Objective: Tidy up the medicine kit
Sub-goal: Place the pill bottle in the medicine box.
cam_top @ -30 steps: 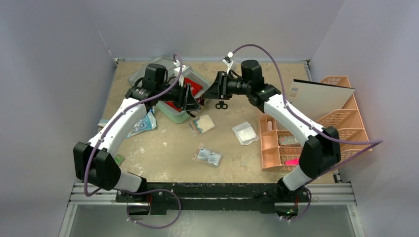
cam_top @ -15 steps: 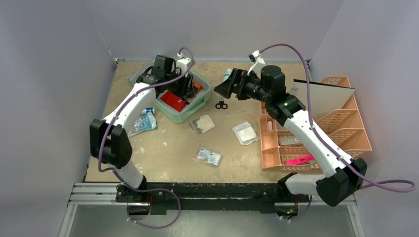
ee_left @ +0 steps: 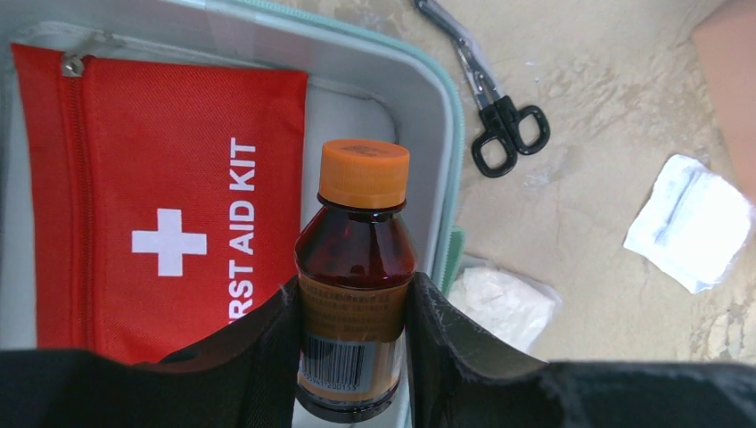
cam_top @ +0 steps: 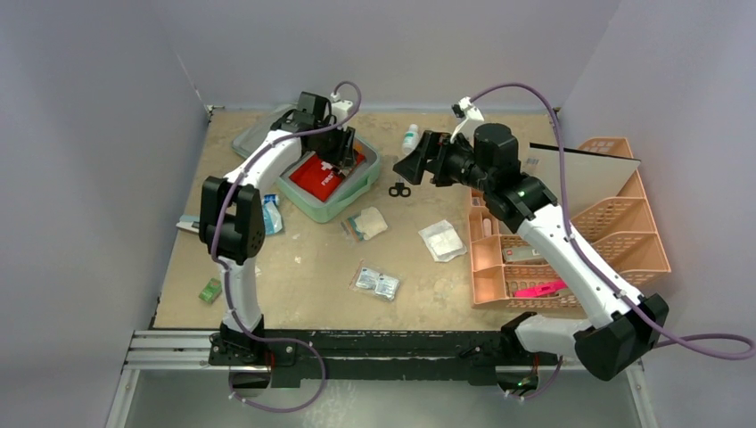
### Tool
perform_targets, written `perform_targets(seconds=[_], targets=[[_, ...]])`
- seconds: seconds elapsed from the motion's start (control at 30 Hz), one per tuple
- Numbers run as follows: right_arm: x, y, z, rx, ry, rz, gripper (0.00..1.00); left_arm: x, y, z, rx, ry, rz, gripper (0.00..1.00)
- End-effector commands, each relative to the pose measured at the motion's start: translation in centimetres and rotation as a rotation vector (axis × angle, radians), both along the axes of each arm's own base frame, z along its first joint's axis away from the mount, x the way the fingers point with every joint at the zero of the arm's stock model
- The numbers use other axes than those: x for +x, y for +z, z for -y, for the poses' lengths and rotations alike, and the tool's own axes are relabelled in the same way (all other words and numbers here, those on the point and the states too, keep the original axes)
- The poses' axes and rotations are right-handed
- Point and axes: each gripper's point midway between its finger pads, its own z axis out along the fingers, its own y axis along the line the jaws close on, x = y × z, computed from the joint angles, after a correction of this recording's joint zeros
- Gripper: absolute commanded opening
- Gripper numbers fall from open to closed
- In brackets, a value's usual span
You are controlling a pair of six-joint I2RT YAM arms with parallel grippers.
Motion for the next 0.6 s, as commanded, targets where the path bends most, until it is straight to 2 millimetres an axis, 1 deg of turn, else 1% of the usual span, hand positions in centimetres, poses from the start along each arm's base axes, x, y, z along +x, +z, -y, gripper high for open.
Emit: perform_targets(seconds=[0.0,0.13,0.23,0.33,0.4,0.47,0.57], targets=[[-0.3,2.8,1.0,0.002,-0.018,0.097,0.99,2.3,1.3,1.2,-0.053,-0.041,0.079,0.29],[-0.5,3.0,1.2,-0.007,-0.017,0.101,0.99,2.8,-0.7,1.7,-0.066,-0.055,0.048,0.31],[-0.5,3.1,1.4,-0.015,-0.024,0.110,0.99,3.0,-1.5,2.1,-0.079,-0.057,0.034,0.33],[-0.3,3.3,1.6,-0.019,-0.038,0.117,0.99,2.8,-1.7,2.7,-0.126,-0.048,0.006,0.37],[-0.1,3.3,1.7,-0.022,-0.047,0.121,0.99,2.7,-1.9,3.1,-0.147,-0.050,-0.011,0.42],[0.0,3.3,1.5,-0.025,-0.040,0.123,0.99,2.5,-2.1,3.2,-0.157,-0.052,-0.016,0.47],[0.0,3.1,1.4,-0.040,-0.024,0.121,0.99,2.2,-2.0,3.1,-0.161,-0.053,-0.010,0.52]])
